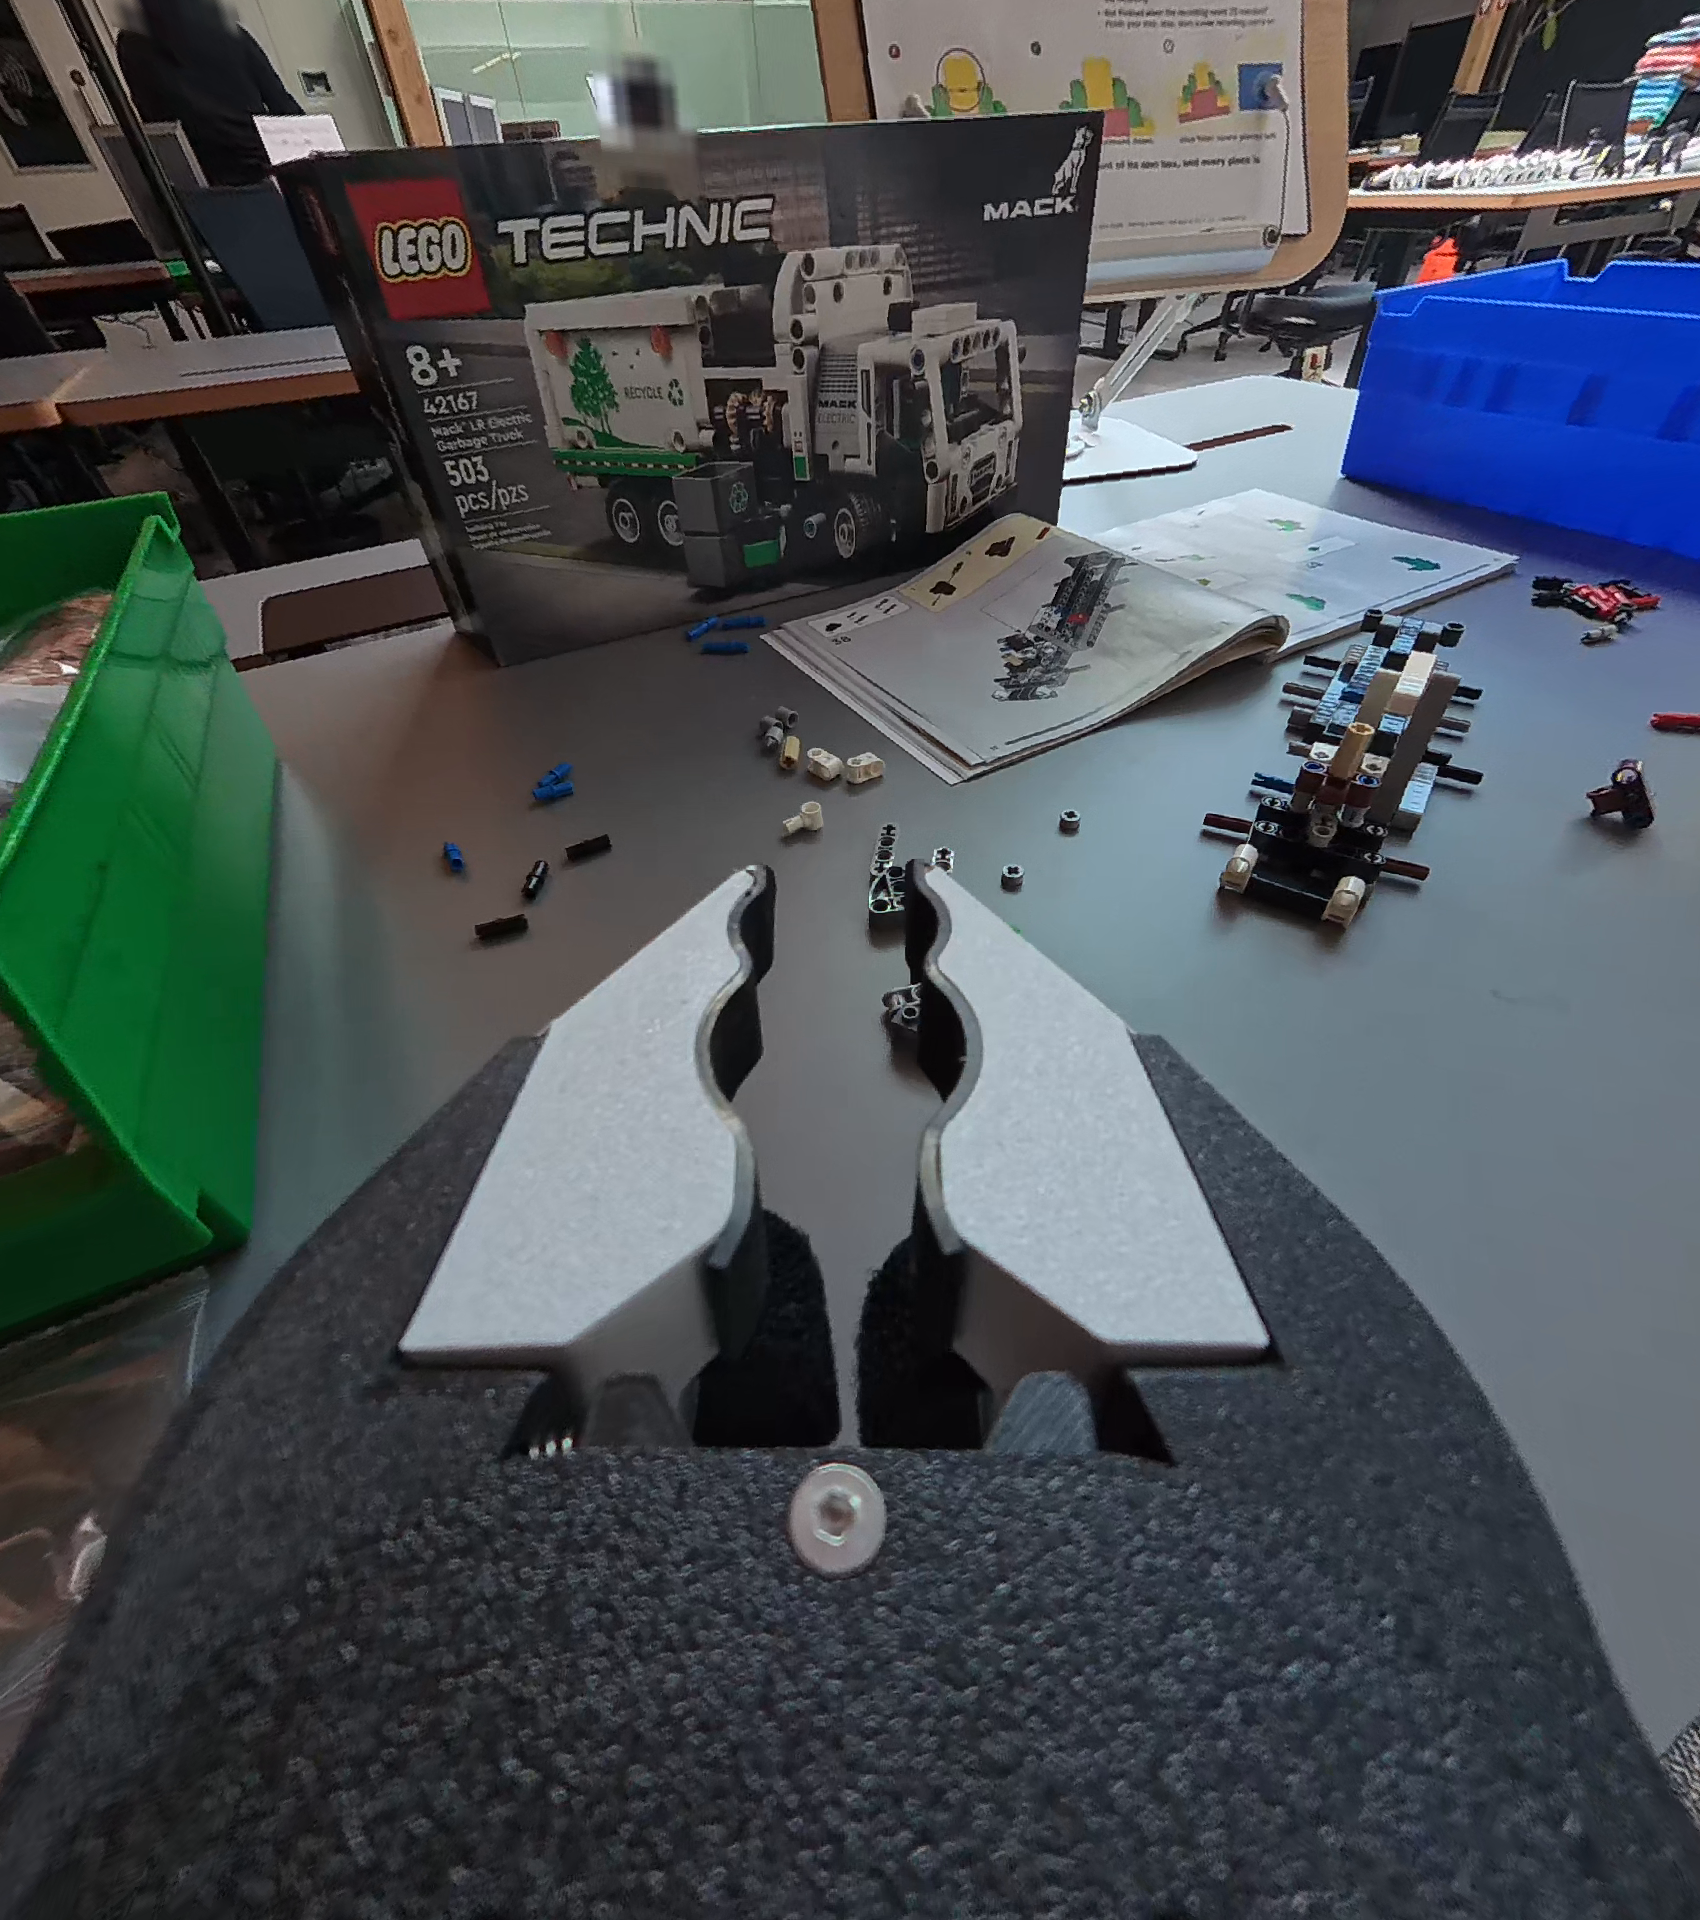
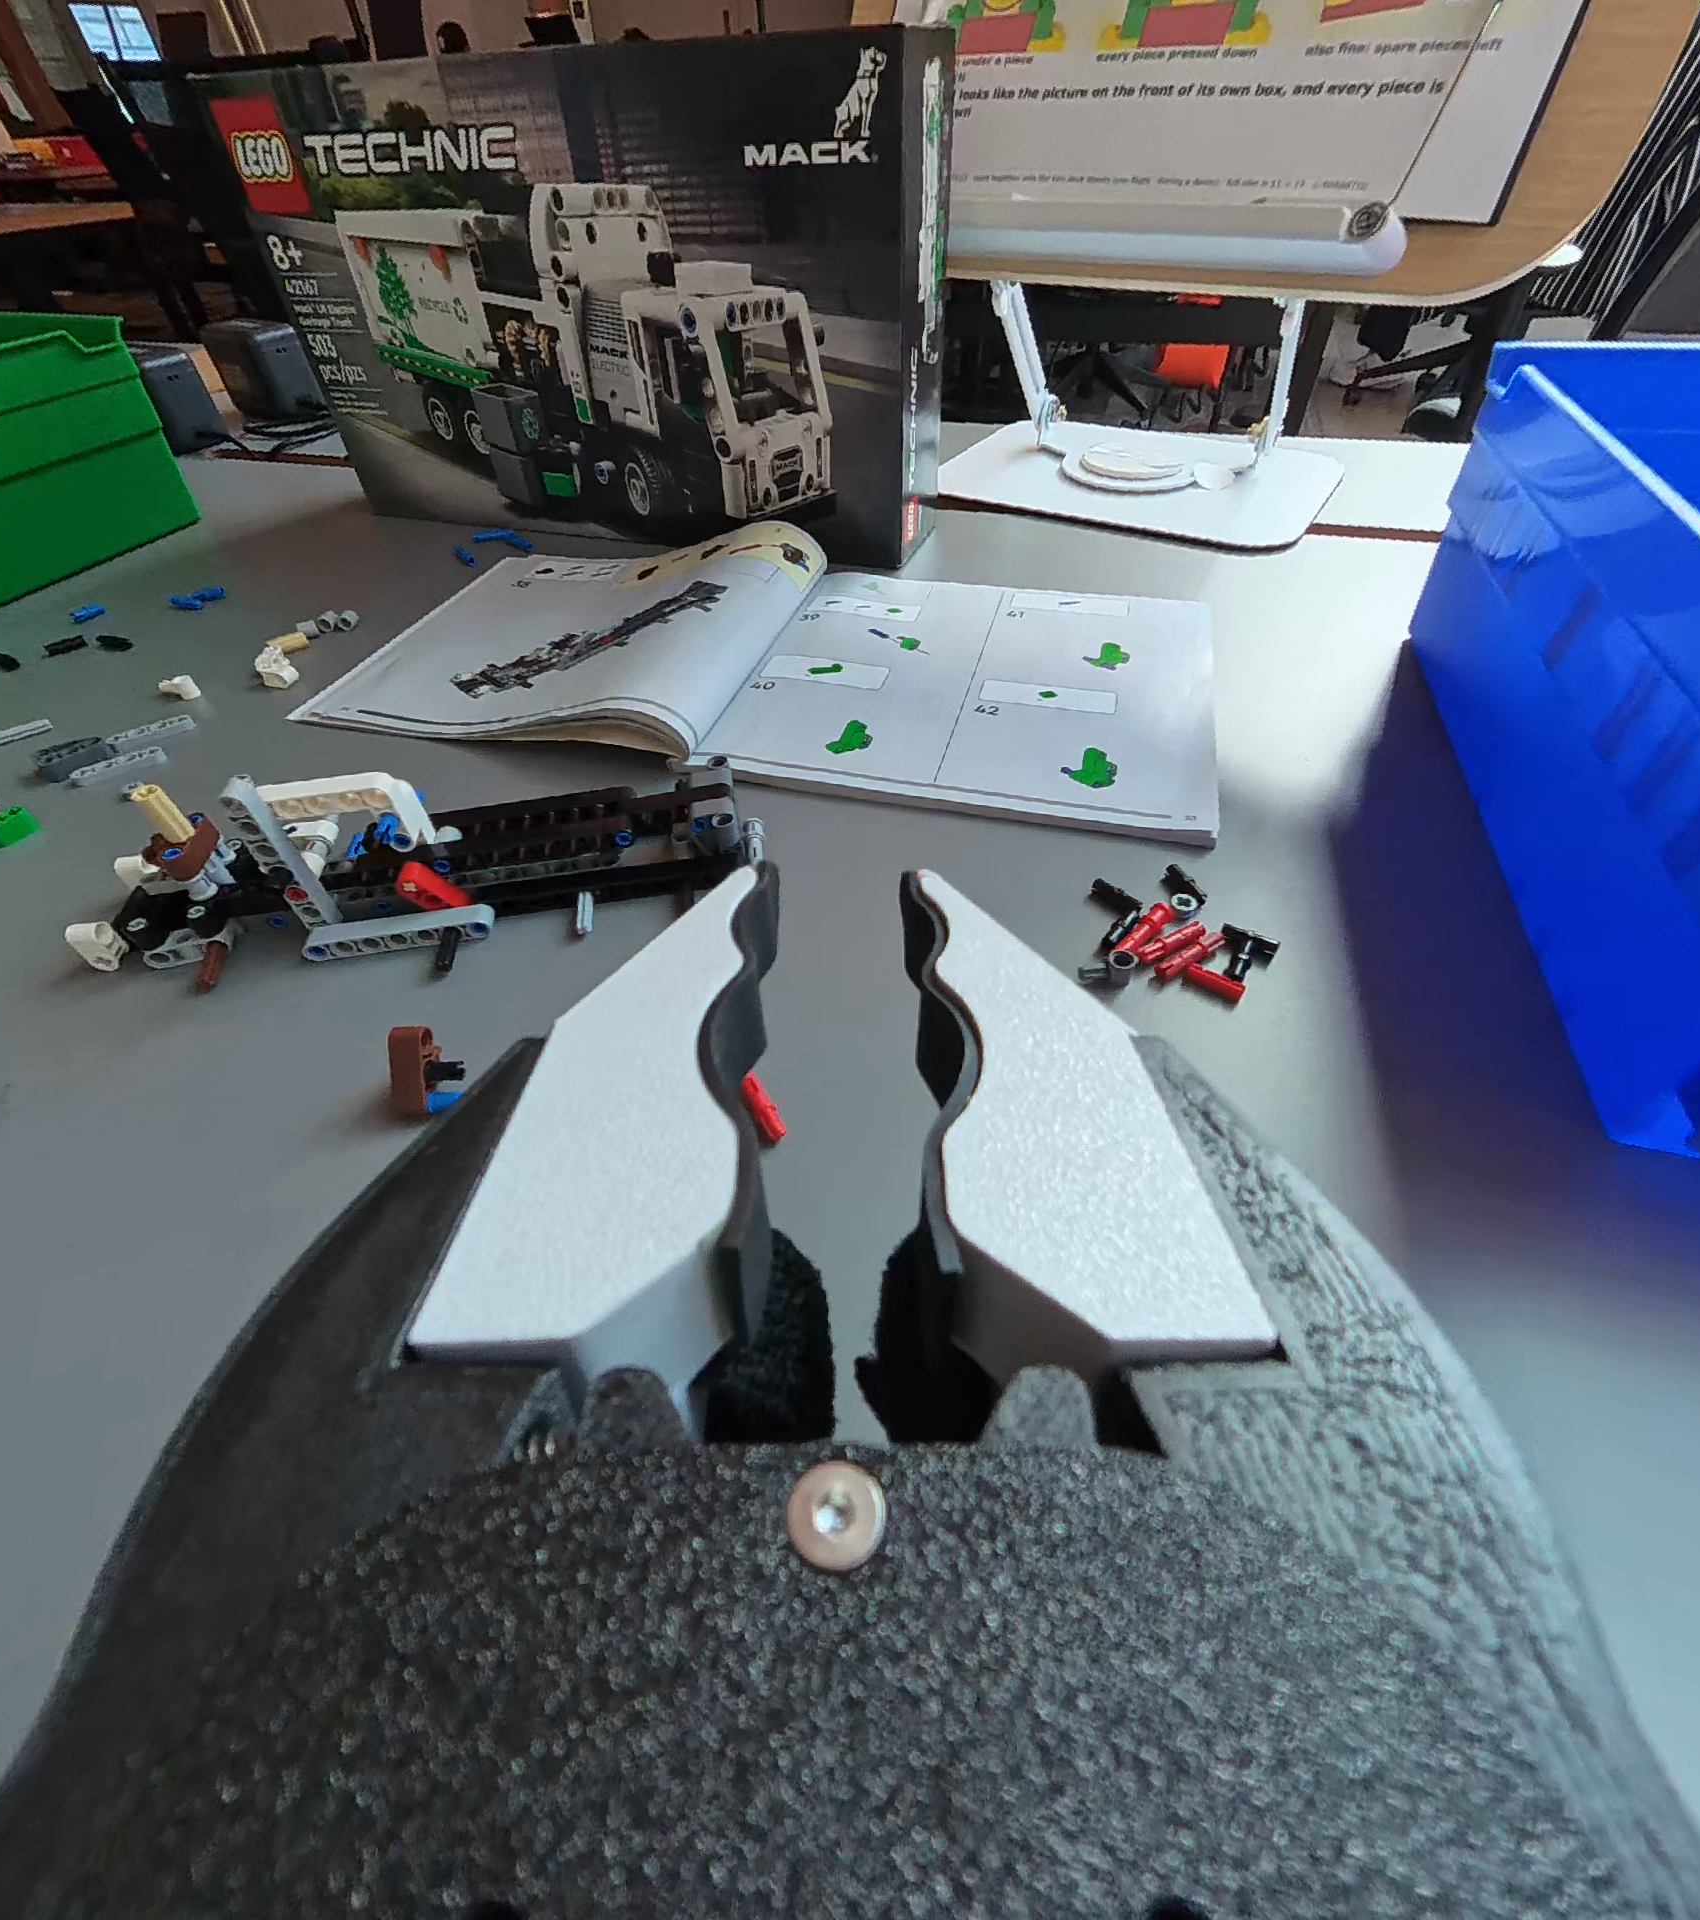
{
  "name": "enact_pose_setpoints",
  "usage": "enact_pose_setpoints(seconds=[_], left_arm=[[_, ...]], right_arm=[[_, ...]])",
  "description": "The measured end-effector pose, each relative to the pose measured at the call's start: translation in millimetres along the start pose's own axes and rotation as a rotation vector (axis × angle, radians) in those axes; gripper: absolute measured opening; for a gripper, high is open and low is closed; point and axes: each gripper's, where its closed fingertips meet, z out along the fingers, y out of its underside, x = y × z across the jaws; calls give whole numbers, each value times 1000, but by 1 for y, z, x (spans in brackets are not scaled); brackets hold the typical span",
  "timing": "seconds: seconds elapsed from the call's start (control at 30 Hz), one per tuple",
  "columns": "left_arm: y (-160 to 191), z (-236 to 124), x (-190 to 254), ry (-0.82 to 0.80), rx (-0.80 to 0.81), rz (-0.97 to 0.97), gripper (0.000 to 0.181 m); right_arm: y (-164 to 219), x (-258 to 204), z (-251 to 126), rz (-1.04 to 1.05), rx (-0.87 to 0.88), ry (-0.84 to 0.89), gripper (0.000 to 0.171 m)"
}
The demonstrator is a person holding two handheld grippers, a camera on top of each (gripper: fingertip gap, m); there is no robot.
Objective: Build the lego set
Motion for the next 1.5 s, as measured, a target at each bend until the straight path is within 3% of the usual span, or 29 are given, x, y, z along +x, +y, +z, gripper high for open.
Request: enact_pose_setpoints(seconds=[0.1, 0.27, 0.47, 0.67, 0.87, 1.07, 1.5], left_arm=[[-3, -2, 0, 1, 21, -1, 22], [-5, -4, 4, 22, 37, 12, 22], [-8, -8, 9, 78, 62, -14, 22], [-5, -6, -2, 37, 45, -75, 25], [2, 0, -10, -3, -10, -102, 27], [9, 6, -19, 50, -52, -263, 29], [-1, -2, -14, 46, 17, -201, 28]], right_arm=[[4, -2, 3, 24, -32, -27, 26], [-6, -15, -10, 31, 60, -107, 28], [5, -28, -5, 108, -28, -217, 34], [9, -27, -1, 176, -68, -259, 35], [9, -29, 0, 151, -72, -258, 36], [9, -30, 2, 137, -75, -259, 35], [-5, -11, -5, 131, 40, -149, 35]])
